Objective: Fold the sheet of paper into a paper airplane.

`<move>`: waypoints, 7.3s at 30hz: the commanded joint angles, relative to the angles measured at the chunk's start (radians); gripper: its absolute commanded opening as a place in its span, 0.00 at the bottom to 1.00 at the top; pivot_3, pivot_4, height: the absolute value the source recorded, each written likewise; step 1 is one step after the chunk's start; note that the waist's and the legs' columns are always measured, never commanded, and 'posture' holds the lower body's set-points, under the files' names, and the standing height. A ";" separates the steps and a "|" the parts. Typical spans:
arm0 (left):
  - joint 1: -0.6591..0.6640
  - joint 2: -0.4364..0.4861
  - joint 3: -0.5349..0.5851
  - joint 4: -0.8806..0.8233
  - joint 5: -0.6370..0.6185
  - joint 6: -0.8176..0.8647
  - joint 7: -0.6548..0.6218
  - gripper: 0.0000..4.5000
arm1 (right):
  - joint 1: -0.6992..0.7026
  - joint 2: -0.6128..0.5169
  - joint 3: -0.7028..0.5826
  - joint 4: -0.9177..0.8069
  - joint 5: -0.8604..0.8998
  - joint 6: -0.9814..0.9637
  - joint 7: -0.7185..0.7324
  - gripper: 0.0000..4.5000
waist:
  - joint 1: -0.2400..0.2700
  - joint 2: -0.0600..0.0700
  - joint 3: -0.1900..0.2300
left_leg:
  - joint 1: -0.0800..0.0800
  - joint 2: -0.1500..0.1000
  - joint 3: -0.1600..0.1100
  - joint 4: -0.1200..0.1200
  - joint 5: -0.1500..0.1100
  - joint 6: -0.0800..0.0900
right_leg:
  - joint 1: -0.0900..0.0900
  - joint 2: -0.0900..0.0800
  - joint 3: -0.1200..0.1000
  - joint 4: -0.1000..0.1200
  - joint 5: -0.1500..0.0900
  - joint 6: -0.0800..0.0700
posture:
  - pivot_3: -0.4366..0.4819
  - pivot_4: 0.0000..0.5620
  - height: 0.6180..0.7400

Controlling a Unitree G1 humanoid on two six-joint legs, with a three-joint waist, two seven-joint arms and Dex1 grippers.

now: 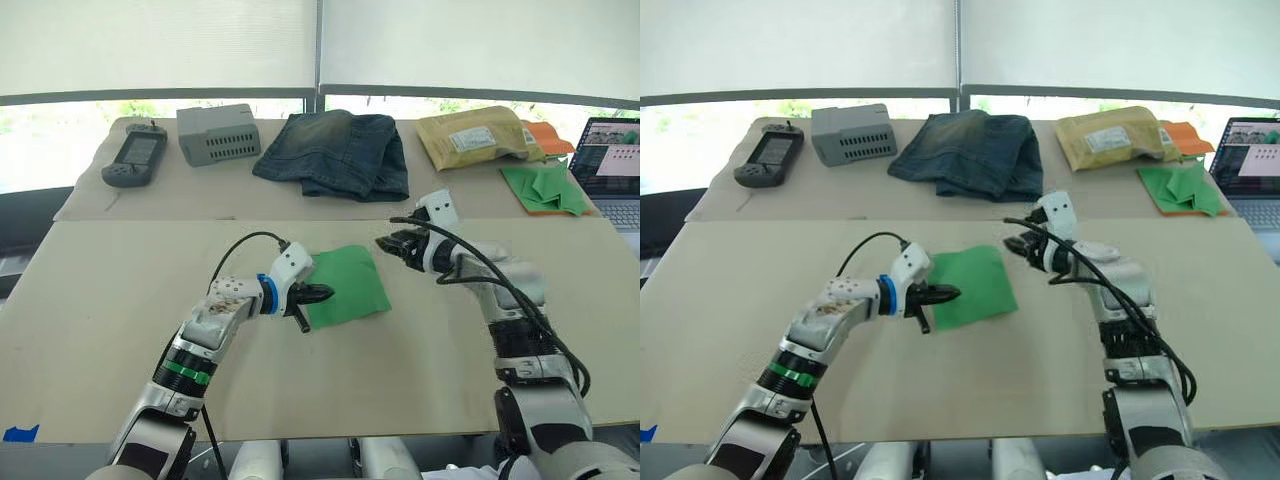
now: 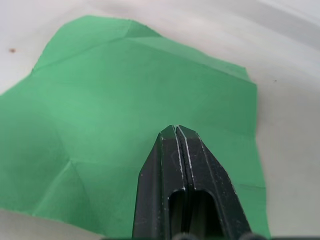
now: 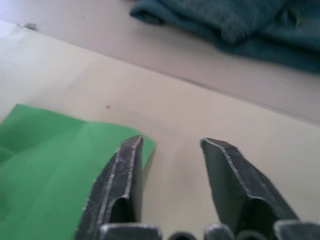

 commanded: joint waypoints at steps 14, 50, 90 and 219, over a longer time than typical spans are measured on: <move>0.009 -0.033 -0.055 -0.050 0.024 -0.027 0.049 0.00 | -0.111 0.071 -0.069 0.262 0.154 0.105 0.154 0.66 | -0.005 0.000 0.000 | 0.001 0.000 0.000 0.000 0.000 0.000 | 0.001 0.000 0.000 0.001 0.000 0.000 | 0.48 0.27 0.91; 0.036 -0.006 -0.075 -0.082 -0.041 -0.052 -0.013 0.00 | 0.318 0.186 -0.332 -0.484 0.369 0.554 -0.198 0.01 | 0.001 0.000 0.000 | 0.001 0.000 -0.001 0.000 0.000 0.000 | 0.001 0.001 0.000 0.000 -0.005 0.008 | 0.48 0.27 0.91; 0.083 -0.046 -0.129 0.047 0.049 -0.191 -0.017 0.00 | 0.362 -0.017 -0.145 -0.493 0.335 0.231 -0.111 0.10 | 0.003 0.002 -0.002 | 0.002 0.000 0.000 0.000 0.000 0.000 | 0.004 0.000 0.000 -0.001 -0.005 0.009 | 0.48 0.27 0.91; -0.195 -0.231 -0.161 0.413 0.247 -0.294 0.090 0.00 | 0.616 -0.088 0.198 -0.621 -0.079 -0.138 -0.093 0.01 | 0.028 0.001 -0.004 | 0.004 -0.001 0.000 0.002 0.000 0.000 | 0.006 0.001 0.000 -0.001 -0.005 0.010 | 0.48 0.27 0.91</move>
